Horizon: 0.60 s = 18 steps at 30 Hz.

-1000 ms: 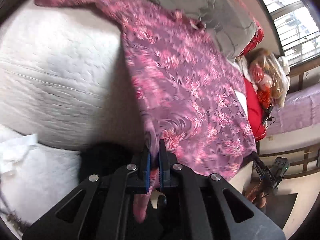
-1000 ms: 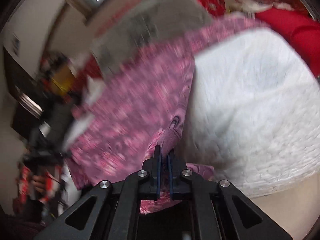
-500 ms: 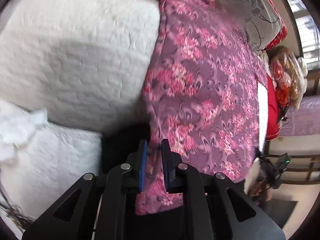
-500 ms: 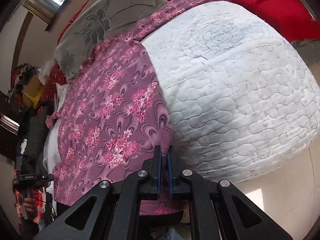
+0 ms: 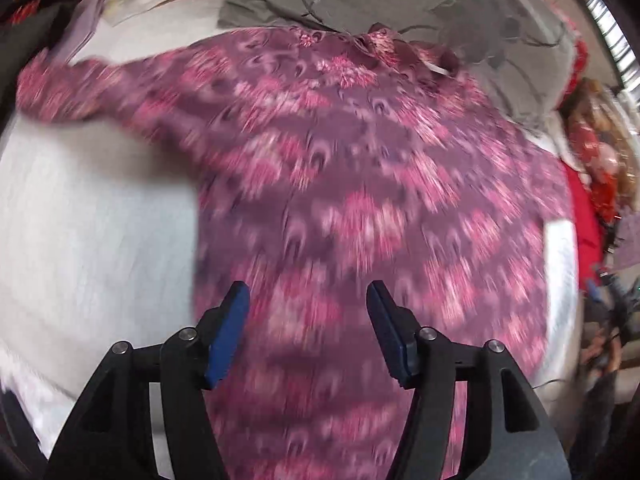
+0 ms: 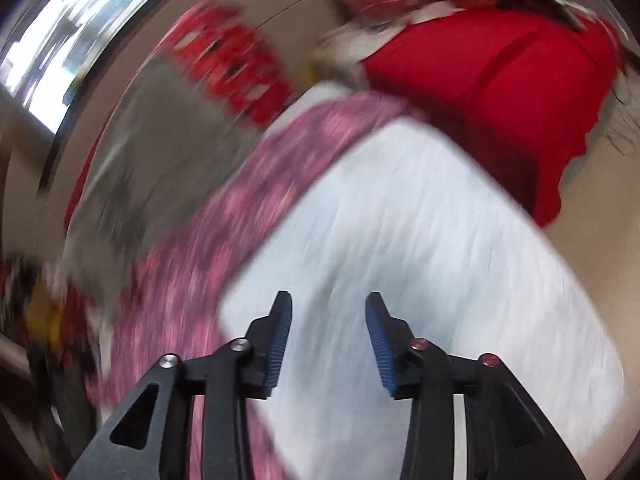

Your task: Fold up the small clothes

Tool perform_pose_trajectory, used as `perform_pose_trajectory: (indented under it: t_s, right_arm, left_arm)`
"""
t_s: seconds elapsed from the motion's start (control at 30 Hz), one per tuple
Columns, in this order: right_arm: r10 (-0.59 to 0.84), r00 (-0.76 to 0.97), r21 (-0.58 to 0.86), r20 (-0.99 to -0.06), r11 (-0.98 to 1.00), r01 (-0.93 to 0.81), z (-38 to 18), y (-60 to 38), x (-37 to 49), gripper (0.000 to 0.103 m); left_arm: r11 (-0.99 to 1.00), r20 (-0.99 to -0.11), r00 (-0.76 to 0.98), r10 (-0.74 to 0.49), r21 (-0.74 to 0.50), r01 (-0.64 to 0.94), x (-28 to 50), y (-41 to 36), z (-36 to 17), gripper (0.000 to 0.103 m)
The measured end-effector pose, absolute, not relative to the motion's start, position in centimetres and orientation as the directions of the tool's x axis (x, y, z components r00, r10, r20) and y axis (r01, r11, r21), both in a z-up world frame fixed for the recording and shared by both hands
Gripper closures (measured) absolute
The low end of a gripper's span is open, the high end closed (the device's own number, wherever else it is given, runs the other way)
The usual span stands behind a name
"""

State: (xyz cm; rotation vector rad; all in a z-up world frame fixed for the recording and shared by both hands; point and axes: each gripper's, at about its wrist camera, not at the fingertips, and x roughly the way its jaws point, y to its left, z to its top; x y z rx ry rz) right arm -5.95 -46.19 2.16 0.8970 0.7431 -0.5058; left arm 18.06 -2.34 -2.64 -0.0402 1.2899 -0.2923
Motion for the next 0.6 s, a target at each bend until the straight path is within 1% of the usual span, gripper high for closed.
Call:
perform_pose_trajectory:
  t_s: [0.13, 0.2, 0.27, 0.3, 0.33, 0.37, 0.4, 0.5, 0.57, 0.6]
  right_arm:
    - [-0.143, 0.655, 0.578, -0.742, 0.360, 0.732, -0.1, -54.2, -3.0, 0.058]
    - [-0.180, 0.657, 0.608, -0.732, 0.262, 0.749, -1.9, -58.1, -1.7, 0.052]
    - [-0.186, 0.656, 0.631, -0.731, 0.182, 0.754, -4.0, -60.9, -0.4, 0.049]
    - [-0.184, 0.656, 0.640, -0.732, 0.146, 0.755, -5.0, -62.0, 0.2, 0.049]
    - [-0.177, 0.664, 0.653, -0.727, 0.124, 0.747, -5.8, -62.8, 0.9, 0.049]
    - [-0.146, 0.685, 0.680, -0.714, 0.091, 0.728, -7.2, -63.8, 2.0, 0.048]
    - [-0.128, 0.696, 0.693, -0.707, 0.073, 0.717, -8.1, -64.2, 2.7, 0.045]
    - [-0.108, 0.718, 0.716, -0.688, 0.061, 0.696, -9.6, -65.7, 4.7, 0.042]
    - [-0.117, 0.752, 0.755, -0.649, 0.019, 0.655, -10.2, -66.1, 5.2, 0.042]
    - [-0.129, 0.769, 0.776, -0.626, 0.002, 0.631, -10.3, -66.2, 5.1, 0.051]
  left_arm:
    - [0.975, -0.948, 0.263, -0.179, -0.134, 0.179, 22.4, -5.5, -4.5, 0.043]
    - [0.977, -0.951, 0.259, -0.169, -0.126, 0.173, 23.8, -6.4, -5.4, 0.043]
    - [0.978, -0.951, 0.263, -0.165, -0.124, 0.165, 24.6, -7.0, -6.0, 0.037]
    - [0.978, -0.944, 0.284, -0.167, -0.123, 0.166, 24.8, -7.2, -6.1, 0.031]
    - [0.978, -0.940, 0.296, -0.169, -0.122, 0.171, 24.9, -7.4, -6.1, 0.028]
    - [0.977, -0.939, 0.301, -0.166, -0.115, 0.178, 25.0, -7.6, -6.2, 0.027]
    - [0.977, -0.939, 0.305, -0.158, -0.105, 0.185, 25.2, -7.8, -6.3, 0.025]
    - [0.977, -0.935, 0.316, -0.160, -0.104, 0.188, 25.5, -7.9, -6.5, 0.021]
    - [0.976, -0.935, 0.316, -0.163, -0.107, 0.189, 25.9, -7.9, -6.6, 0.021]
    - [0.976, -0.935, 0.316, -0.164, -0.107, 0.190, 26.2, -7.9, -6.5, 0.021]
